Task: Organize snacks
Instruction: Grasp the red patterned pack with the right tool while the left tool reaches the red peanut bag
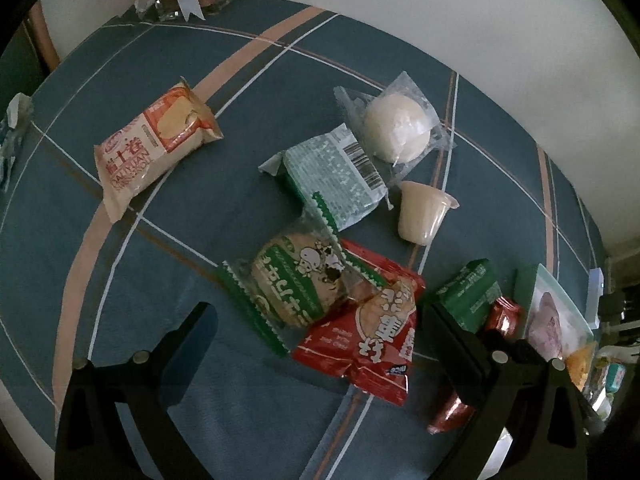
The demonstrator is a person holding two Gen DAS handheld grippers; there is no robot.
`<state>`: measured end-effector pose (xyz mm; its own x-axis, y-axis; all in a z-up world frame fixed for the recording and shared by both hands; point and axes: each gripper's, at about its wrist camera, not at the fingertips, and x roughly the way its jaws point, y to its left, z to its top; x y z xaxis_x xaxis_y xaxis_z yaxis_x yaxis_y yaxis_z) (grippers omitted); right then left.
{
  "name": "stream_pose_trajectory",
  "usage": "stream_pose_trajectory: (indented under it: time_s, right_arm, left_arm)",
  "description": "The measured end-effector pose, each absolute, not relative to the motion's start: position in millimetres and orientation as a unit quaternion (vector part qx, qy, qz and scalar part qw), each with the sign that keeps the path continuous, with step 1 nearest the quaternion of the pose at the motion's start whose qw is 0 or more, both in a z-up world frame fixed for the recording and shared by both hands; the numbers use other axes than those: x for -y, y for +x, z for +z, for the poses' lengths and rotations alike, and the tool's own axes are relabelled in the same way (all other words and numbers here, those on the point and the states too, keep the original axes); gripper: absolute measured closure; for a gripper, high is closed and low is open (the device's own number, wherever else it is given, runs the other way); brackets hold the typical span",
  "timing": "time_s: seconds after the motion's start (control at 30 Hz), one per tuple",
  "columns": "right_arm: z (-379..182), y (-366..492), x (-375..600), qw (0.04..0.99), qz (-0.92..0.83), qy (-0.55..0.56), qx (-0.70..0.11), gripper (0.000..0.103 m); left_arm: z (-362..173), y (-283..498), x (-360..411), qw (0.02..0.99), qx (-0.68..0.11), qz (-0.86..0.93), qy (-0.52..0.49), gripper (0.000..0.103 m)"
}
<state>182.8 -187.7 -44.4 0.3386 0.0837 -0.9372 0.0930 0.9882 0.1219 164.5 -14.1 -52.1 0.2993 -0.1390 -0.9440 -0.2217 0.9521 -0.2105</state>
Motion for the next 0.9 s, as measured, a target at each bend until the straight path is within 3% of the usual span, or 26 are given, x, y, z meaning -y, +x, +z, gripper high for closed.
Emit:
stream_pose_trajectory:
  time_s: [0.43, 0.53, 0.77, 0.9]
  right_arm:
    - [-52, 182, 192, 0.803, -0.013, 0.079, -0.591, 0.053]
    - [-57, 182, 189, 0.798, -0.014, 0.074, -0.598, 0.053]
    - [-59, 181, 184, 0.798, -0.013, 0.061, -0.600, 0.053]
    - [-59, 177, 173, 0.795, -0.007, 0.050, -0.604, 0.050]
  left_arm:
    - [-54, 164, 26, 0.789, -0.597, 0.006, -0.142, 0.003]
    - [-57, 164, 29, 0.786, -0.602, 0.002, -0.141, 0.014]
    - [-64, 161, 31, 0.779, -0.608, 0.007, -0.152, 0.022]
    - [-63, 159, 29, 0.781, -0.604, 0.008, -0.160, 0.032]
